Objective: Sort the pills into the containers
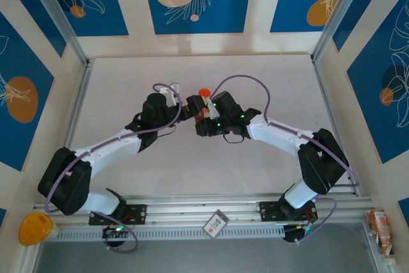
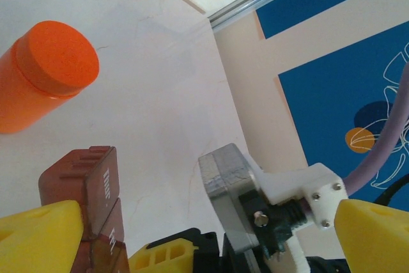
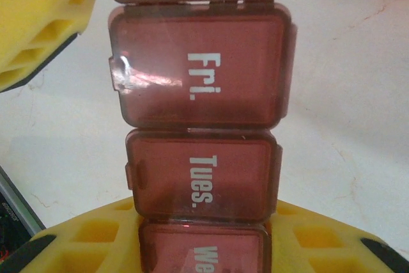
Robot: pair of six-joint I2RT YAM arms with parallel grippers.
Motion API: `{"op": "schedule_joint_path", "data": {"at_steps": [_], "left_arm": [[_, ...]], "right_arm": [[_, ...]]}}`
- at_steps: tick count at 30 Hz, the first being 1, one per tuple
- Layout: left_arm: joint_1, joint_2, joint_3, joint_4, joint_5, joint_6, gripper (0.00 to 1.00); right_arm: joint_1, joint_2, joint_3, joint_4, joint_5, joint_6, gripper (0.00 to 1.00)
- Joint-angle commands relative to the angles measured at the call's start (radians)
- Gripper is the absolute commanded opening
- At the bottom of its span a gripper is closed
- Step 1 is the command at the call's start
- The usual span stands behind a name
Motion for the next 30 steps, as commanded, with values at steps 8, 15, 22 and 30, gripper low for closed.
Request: {"op": "schedule_joint_path", "data": {"at_steps": [8,15,22,30], "left_arm": [[-0.051,-0.001,0.049,0.081,0.002,-0.05,1.0],[-0.069,-0.001,-0.003,0.105,-0.032,-0.063,1.0],[-0.079,-0.003,-0.013,0.113,-0.046,-0.056,1.0],[-0.07,-0.115,-0.03,-0.066,-0.183,0.066,1.0]], "right_arm": [[-0.002,0.01,-0.018,0.021,-0.048,0.01,0.33],[-0.025,-0.008,-0.028,0.034,-0.083,0.027,0.33],[-0.029,0.004,-0.032,0.032,-0.079,0.021,0.33],[-0.041,0.01,-0.05,0.009,-0.061,-0.032,0.33]]}}
